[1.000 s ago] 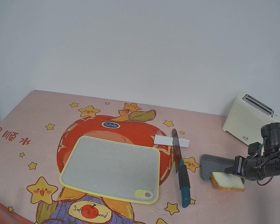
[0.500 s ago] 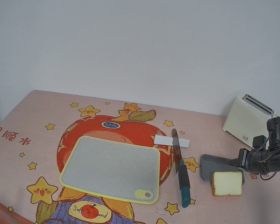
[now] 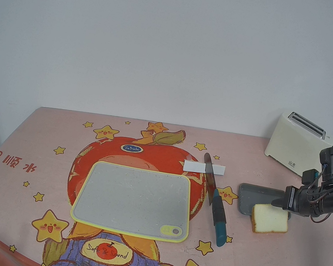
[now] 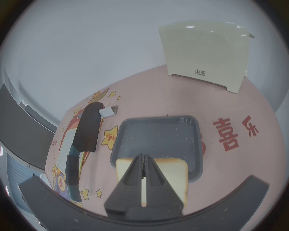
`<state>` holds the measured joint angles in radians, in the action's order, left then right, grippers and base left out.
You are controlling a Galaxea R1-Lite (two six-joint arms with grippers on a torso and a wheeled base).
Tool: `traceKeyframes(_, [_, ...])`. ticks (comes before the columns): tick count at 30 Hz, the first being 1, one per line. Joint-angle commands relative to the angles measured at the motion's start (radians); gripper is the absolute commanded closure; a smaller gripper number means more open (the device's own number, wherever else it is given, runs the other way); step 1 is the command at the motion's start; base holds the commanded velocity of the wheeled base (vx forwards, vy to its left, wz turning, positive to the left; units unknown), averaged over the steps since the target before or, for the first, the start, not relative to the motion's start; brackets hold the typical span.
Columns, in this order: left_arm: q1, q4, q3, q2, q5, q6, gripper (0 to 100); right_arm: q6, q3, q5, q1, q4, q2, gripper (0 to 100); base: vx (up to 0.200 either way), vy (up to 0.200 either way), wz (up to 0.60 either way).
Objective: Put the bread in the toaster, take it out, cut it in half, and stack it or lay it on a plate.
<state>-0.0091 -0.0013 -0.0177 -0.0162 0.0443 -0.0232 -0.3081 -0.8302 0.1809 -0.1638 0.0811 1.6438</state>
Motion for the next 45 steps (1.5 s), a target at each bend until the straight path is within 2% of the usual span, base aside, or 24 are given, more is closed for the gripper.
traceKeyframes(1, [0.0, 0.0, 0.018, 0.009, -0.001, 0.0, 0, 0.0, 0.01, 0.0, -0.003, -0.003, -0.006, 100, 0.0, 0.0, 0.0])
traceKeyframes(17, [0.0, 0.0, 0.018, 0.009, -0.001, 0.0, 0, 0.001, -0.006, -0.001, 0.0, -0.014, 0.057, 100, 0.0, 0.0, 0.0])
traceKeyframes(45, [0.0, 0.0, 0.018, 0.009, 0.0, 0.0, 0, -0.002, -0.101, 0.003, 0.001, -0.007, 0.134, 100, 0.0, 0.0, 0.0])
